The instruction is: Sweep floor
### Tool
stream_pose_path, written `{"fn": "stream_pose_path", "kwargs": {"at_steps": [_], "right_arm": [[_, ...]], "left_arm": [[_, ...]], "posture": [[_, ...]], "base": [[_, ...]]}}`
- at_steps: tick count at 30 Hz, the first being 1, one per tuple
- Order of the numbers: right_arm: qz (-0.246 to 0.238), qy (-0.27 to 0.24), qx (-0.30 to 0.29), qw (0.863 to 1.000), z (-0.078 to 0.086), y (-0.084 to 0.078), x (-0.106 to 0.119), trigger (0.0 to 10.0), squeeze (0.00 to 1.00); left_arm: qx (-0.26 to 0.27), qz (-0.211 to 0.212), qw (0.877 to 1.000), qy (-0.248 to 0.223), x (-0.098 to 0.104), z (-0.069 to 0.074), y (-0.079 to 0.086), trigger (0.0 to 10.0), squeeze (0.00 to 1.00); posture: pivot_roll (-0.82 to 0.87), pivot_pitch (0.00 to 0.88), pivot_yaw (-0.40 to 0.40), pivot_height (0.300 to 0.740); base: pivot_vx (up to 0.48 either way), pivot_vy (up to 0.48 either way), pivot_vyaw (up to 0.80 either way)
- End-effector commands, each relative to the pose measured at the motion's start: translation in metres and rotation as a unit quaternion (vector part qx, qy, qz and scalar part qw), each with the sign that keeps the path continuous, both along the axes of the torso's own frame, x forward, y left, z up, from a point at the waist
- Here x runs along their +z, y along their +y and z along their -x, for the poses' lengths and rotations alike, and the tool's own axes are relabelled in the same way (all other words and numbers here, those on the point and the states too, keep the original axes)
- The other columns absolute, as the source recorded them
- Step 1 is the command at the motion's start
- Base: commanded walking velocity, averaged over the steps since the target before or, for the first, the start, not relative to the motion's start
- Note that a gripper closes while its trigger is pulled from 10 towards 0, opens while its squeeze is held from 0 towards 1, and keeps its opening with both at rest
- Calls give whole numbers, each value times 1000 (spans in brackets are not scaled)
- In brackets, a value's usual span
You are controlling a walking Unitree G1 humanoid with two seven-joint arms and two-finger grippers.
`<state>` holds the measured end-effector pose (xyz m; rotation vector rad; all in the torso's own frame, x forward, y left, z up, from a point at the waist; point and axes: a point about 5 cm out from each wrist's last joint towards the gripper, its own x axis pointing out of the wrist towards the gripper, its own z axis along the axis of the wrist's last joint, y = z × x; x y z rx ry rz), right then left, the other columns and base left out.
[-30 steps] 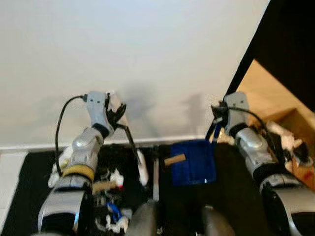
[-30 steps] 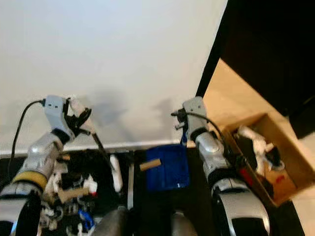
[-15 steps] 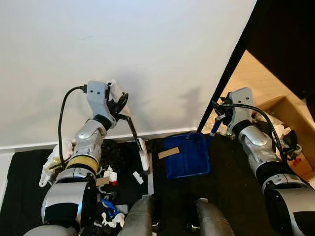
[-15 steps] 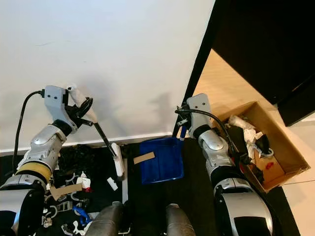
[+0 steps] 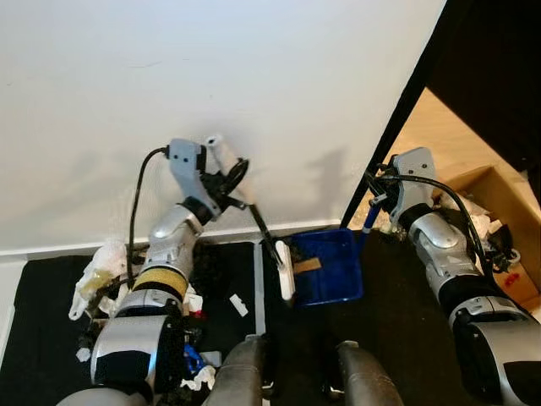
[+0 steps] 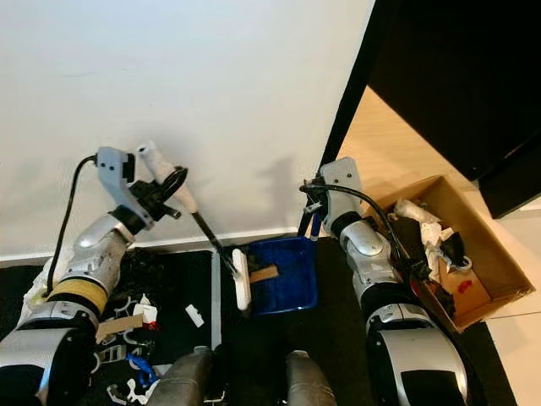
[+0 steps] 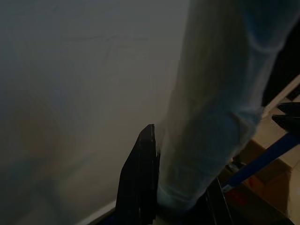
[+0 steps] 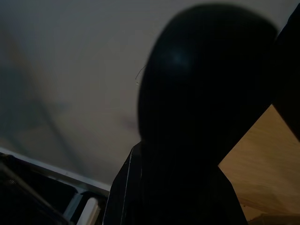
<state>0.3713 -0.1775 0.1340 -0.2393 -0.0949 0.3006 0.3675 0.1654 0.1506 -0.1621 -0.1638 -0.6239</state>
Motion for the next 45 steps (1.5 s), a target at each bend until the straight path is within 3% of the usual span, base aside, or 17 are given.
{"fn": "stream_pose_path", "kwargs": {"at_steps": [1, 8, 9, 15, 18, 22, 26, 31, 34, 36, 45], "right_arm": [[7, 19, 5, 1000, 3, 1, -9, 10000, 0], [5, 18, 5, 1000, 2, 3, -8, 10000, 0], [4, 19, 4, 1000, 2, 3, -9, 10000, 0], [3, 20, 4, 1000, 3, 3, -10, 10000, 0], [1, 21, 3, 1000, 4, 3, -11, 10000, 0], [0, 21, 2, 1000, 4, 3, -12, 10000, 0], [0, 23, 2, 1000, 4, 3, -13, 10000, 0], [2, 21, 4, 1000, 3, 3, -11, 10000, 0], [2, 21, 4, 1000, 3, 3, -10, 10000, 0], [2, 20, 3, 1000, 4, 1, -10, 10000, 0], [2, 20, 2, 1000, 4, 1, -11, 10000, 0]], "left_arm": [[-25, 24, 999, 10, -5, 3, -8, 10000, 0], [-55, 53, 997, -17, 11, 6, -10, 10000, 0], [-55, 59, 996, -33, 22, 8, -2, 10000, 0], [-43, 37, 997, -50, 32, 14, 16, 10000, 0], [-27, 16, 998, -58, 38, 29, 37, 10000, 0], [-17, -2, 998, -56, 39, 39, 48, 10000, 0], [7, -27, 999, -46, 34, 51, 60, 10000, 0], [51, -60, 997, -27, 13, 56, 62, 10000, 0], [58, -66, 996, -29, 11, 56, 61, 10000, 0], [86, -69, 994, -17, 0, 52, 60, 10000, 0], [123, -73, 990, 0, -14, 39, 52, 10000, 0]], "posture": [[113, 340, 18, 740], [136, 336, 27, 740], [139, 336, 29, 740], [147, 337, 36, 740], [157, 335, 45, 740], [161, 336, 47, 740], [167, 338, 46, 740], [161, 347, 42, 740], [161, 347, 42, 740], [154, 362, 40, 740], [145, 381, 45, 740]], "base": [[0, 0, 0], [0, 0, 0], [0, 0, 0], [0, 0, 0], [0, 0, 0], [0, 0, 0], [0, 0, 0], [0, 0, 0], [0, 0, 0], [0, 0, 0], [0, 0, 0]]}}
